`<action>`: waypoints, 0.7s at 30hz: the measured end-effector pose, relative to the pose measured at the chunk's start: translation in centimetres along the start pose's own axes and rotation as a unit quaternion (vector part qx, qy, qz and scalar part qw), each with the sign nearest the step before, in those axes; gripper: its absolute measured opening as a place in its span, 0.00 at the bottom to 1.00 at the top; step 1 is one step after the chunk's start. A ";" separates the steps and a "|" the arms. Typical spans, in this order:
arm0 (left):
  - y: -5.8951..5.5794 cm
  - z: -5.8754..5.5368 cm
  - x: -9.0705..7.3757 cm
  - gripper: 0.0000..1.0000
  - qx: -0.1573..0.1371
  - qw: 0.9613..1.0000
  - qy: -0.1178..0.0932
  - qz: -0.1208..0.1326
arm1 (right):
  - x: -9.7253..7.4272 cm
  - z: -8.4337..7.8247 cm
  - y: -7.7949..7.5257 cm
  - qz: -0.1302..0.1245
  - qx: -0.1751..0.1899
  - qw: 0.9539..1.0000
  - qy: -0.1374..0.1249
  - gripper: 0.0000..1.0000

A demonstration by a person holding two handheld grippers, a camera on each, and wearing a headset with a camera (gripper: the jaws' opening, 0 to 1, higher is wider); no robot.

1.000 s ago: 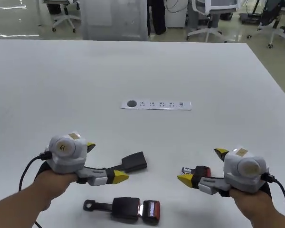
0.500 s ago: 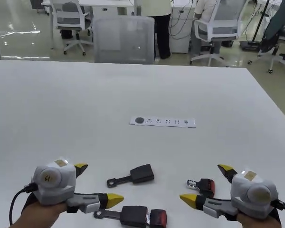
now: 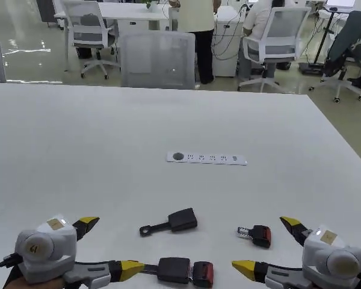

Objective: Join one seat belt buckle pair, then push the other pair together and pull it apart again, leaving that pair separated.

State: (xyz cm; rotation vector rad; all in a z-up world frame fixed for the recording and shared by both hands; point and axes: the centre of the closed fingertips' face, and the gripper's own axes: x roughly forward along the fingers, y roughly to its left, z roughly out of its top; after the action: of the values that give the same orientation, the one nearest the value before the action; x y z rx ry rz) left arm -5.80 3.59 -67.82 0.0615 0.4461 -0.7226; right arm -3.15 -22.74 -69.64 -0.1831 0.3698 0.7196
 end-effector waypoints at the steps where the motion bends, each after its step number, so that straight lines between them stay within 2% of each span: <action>1: -0.1 0.0 -0.1 1.00 0.001 1.000 -0.001 -0.001 | -0.2 -0.2 0.1 0.000 0.001 1.000 0.001 1.00; 5: -0.4 0.3 -1.3 1.00 0.001 1.000 -0.014 0.005 | -1.0 -0.7 1.0 0.002 0.002 1.000 0.002 1.00; 9: -0.4 0.0 -1.8 1.00 -0.001 1.000 -0.015 0.005 | -1.7 -1.3 1.6 -0.002 0.006 1.000 0.006 1.00; 16: -0.4 -1.5 -2.3 1.00 -0.007 1.000 0.003 0.000 | -2.9 -1.8 2.1 -0.008 0.018 1.000 0.005 1.00; 21: -0.5 -2.3 -2.4 0.99 -0.011 1.000 0.013 -0.003 | -3.6 -3.0 2.5 -0.005 0.020 1.000 0.021 0.99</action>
State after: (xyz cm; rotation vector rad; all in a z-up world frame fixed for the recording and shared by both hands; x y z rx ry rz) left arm -8.50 5.18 -68.84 0.0496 0.4784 -0.7226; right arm -8.14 -23.92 -71.14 -0.1621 0.4233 0.6982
